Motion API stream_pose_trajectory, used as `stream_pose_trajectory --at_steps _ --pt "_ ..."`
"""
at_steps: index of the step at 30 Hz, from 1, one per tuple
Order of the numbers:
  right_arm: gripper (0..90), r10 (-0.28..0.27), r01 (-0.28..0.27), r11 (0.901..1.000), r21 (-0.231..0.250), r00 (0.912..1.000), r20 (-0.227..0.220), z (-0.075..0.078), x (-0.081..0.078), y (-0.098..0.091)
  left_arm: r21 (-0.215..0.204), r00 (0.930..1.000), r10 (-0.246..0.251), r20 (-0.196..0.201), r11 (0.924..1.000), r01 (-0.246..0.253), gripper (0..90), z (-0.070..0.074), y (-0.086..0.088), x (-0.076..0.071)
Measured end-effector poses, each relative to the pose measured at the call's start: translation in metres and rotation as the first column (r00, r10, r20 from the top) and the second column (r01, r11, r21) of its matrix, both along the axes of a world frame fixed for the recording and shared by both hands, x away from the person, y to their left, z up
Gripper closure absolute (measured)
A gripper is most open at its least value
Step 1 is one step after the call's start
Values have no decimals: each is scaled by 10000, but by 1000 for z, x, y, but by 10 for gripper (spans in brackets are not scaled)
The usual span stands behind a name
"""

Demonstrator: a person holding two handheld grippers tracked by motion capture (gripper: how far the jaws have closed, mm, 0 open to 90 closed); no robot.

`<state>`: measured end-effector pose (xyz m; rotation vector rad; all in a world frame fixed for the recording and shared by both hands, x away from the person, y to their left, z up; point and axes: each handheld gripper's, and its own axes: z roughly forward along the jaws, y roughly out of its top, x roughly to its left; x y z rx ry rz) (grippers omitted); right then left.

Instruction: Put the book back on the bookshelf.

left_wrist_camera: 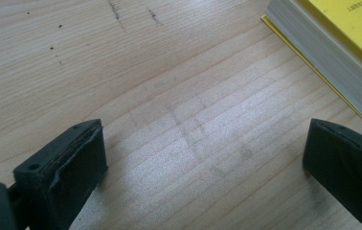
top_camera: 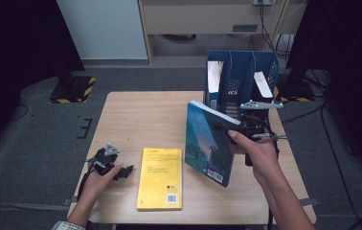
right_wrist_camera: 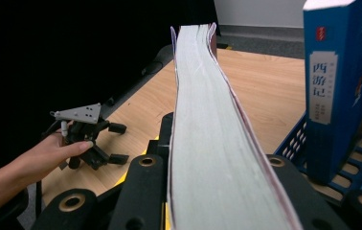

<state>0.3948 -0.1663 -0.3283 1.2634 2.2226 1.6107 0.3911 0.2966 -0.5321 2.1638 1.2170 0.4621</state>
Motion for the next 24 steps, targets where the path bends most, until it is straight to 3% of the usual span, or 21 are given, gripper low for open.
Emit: stream_pose_trajectory --at_steps 12,24 --pt "729 -408 408 9988 288 9992 -16 16 -7 -25 -9 10000 1 16 10000 -1 4 0 0 0" --pt "728 -968 983 9943 421 9946 -363 19 -11 -54 -19 10000 -10 35 10000 10 3 0 0 0"
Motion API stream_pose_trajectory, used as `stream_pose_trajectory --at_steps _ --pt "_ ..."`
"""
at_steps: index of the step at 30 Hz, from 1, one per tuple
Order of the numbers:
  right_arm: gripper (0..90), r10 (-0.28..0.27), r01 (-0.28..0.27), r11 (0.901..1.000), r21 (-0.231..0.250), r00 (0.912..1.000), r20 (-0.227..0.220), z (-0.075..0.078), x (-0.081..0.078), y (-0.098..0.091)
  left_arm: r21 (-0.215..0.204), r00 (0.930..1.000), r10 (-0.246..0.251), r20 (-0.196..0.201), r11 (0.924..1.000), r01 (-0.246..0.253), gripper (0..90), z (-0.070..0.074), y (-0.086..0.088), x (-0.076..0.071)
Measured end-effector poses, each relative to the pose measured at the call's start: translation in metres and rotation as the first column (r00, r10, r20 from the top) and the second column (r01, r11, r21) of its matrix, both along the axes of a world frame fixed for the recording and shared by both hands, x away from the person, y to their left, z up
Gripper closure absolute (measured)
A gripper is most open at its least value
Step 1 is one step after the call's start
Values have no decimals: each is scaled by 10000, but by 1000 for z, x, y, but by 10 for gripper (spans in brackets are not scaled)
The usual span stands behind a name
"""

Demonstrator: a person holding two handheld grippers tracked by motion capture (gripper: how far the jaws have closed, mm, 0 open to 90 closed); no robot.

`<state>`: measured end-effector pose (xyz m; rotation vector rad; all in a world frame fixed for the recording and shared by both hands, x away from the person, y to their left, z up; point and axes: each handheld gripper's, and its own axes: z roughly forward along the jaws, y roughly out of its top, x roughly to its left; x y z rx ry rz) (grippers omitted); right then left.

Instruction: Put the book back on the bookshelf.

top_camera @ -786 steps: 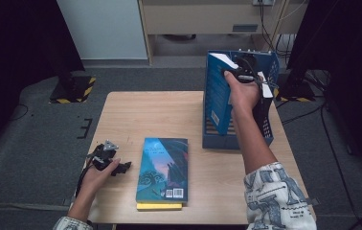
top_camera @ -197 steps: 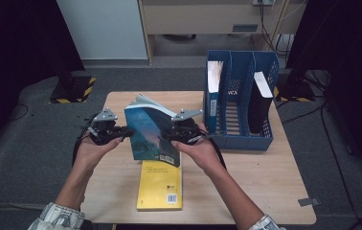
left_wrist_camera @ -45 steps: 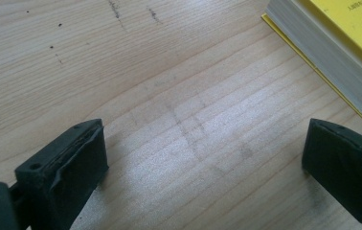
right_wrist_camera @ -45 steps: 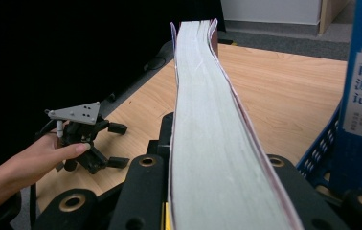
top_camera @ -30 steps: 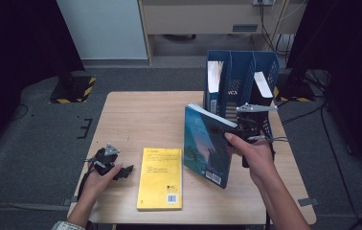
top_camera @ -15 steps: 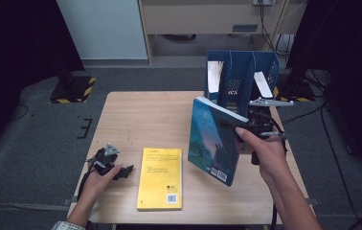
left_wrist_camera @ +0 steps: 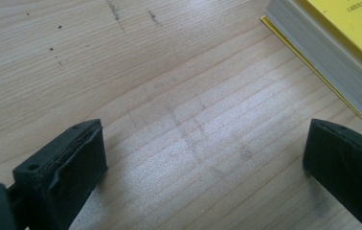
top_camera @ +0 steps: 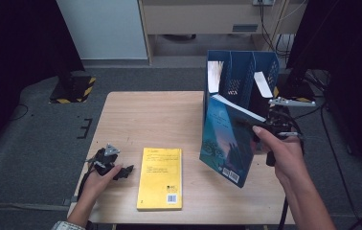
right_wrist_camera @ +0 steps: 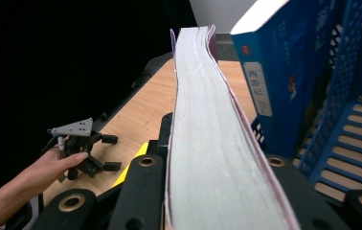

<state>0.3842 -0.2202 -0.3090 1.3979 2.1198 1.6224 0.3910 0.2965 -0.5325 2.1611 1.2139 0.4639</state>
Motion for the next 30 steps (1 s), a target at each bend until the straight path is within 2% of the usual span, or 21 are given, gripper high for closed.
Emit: stream_pose_trajectory --at_steps 8,16,30 --pt "727 -336 336 9994 115 9994 65 6 -4 -17 -8 10000 2 17 10000 -2 1 0 0 0" --pt "728 -717 715 9974 92 9972 233 21 -5 -27 -20 10000 -3 33 10000 3 0 0 0 0" --pt "727 -1084 1080 9940 190 9939 213 38 18 -26 -28 10000 -22 56 10000 23 0 -1 0 0"
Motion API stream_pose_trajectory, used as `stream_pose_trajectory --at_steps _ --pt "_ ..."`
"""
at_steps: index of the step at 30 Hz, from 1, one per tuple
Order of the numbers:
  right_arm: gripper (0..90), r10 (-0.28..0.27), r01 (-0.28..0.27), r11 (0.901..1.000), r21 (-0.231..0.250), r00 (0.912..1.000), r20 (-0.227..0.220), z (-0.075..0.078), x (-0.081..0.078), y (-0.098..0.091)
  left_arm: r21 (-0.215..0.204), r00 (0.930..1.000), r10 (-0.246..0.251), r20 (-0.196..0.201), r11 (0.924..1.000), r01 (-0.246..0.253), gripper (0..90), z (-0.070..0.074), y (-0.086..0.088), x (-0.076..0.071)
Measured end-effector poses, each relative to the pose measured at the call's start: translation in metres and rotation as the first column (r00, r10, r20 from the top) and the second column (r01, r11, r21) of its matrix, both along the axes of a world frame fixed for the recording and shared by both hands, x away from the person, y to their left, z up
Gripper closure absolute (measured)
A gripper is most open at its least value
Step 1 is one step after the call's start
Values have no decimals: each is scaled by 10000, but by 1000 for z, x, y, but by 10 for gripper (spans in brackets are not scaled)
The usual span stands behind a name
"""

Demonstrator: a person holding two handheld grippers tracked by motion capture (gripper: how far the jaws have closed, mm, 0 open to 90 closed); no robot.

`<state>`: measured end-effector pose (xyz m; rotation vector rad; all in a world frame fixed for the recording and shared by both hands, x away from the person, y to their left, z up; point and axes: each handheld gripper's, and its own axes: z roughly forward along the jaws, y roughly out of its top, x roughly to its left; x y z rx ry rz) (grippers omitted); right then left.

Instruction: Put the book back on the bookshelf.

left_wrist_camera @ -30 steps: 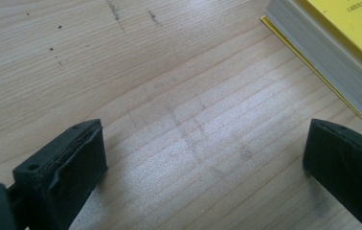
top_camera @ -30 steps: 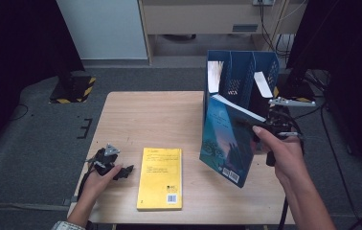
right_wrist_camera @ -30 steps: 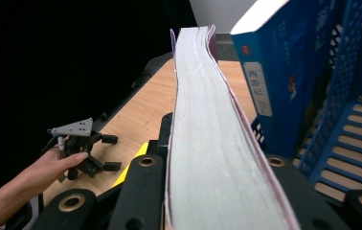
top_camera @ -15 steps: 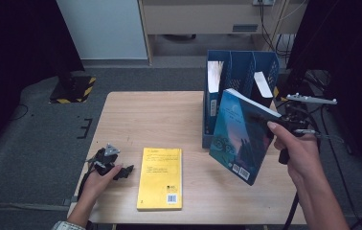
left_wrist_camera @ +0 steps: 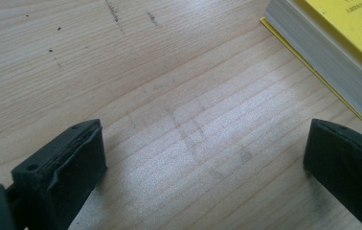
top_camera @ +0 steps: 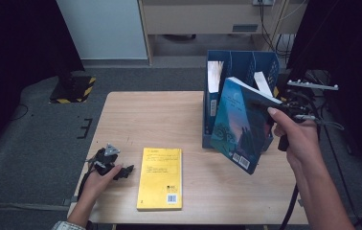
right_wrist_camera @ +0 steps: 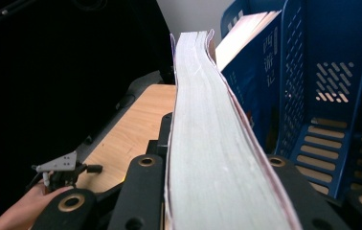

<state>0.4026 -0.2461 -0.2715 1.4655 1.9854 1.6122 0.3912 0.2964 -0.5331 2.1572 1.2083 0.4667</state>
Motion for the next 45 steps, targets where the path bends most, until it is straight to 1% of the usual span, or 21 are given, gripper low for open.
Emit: stream_pose_trajectory --at_steps 3,9,11,18,25,27,28,30,34,39,42,45 --pt "727 -104 104 9999 33 9999 104 3 2 -1 -1 10000 0 -1 10000 0 0 0 0 0" --pt "727 -273 274 9996 -95 9996 86 5 5 -2 -3 10000 6 1 10000 -6 0 0 0 0" --pt "727 -319 321 9992 -218 9994 129 6 5 -2 -6 10000 12 1 10000 -12 0 0 0 0" --pt "728 -439 451 9982 -390 9985 315 14 3 -1 -10 10000 14 8 10000 -14 0 0 0 0" --pt "728 -713 746 9947 -715 9963 475 20 7 2 -51 10000 44 34 10000 -44 0 0 -1 0" --pt "729 -812 851 9926 -862 9955 483 23 11 4 -31 10000 23 49 10000 -23 0 0 0 0" --pt "729 -919 971 9900 -1019 9943 544 25 15 5 -29 10000 19 49 10000 -19 0 0 0 0" --pt "729 -947 999 9897 -1021 9940 542 26 16 5 -30 10000 20 49 10000 -20 0 0 0 0" --pt "730 -1173 1235 9865 -1074 9911 621 30 24 4 -32 10000 17 45 10000 -17 0 0 0 0" --pt "731 -1550 1621 9782 -1297 9859 631 31 35 5 -23 10000 2 31 10000 -2 0 0 -1 0" --pt "730 -1819 1896 9709 -1462 9812 648 31 42 6 -22 10000 -10 30 10000 10 0 0 -1 0" --pt "731 -2004 2095 9637 -1653 9772 703 31 46 9 -18 10000 -42 25 10000 42 0 0 -1 1"
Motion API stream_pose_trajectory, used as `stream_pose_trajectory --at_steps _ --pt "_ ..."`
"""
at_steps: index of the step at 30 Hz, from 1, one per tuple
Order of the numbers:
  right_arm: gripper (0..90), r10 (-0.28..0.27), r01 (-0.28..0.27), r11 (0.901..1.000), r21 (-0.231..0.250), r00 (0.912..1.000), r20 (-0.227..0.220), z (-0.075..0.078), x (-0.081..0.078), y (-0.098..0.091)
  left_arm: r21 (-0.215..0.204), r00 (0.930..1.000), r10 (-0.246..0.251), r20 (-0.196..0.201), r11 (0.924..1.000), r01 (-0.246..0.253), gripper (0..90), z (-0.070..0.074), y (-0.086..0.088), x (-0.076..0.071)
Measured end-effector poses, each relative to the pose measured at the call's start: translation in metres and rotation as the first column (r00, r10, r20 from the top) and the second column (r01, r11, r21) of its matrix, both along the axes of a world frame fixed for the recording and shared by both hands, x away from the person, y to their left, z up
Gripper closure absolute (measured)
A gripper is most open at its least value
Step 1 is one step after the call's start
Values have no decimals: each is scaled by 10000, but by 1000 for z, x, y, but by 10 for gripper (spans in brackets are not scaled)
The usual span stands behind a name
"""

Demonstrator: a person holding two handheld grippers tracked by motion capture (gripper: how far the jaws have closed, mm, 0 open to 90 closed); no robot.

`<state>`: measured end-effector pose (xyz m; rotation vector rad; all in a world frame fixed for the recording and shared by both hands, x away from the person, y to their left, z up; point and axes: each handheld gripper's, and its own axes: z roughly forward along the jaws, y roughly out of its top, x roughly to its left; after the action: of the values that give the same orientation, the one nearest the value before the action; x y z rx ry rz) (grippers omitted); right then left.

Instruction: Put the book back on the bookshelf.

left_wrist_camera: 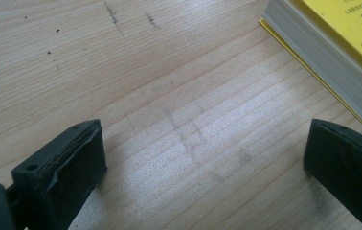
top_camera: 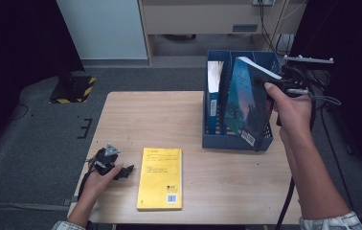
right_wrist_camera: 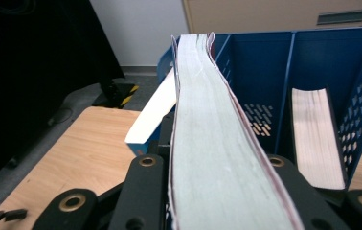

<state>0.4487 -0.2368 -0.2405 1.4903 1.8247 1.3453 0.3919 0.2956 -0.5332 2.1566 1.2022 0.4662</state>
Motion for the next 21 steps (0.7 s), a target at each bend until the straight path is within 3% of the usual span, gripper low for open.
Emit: stream_pose_trajectory --at_steps 9,10,21 --pt "733 -692 694 9965 -476 9976 60 -6 21 7 -12 10000 -25 15 10000 25 0 0 -1 0" --pt "733 -784 784 9939 -779 9969 33 -7 26 8 -13 10000 -33 16 10000 33 0 0 -1 0" --pt "734 -1334 1321 9848 -1129 9911 -43 -18 49 13 -12 10000 -62 12 10000 62 0 0 -1 1"
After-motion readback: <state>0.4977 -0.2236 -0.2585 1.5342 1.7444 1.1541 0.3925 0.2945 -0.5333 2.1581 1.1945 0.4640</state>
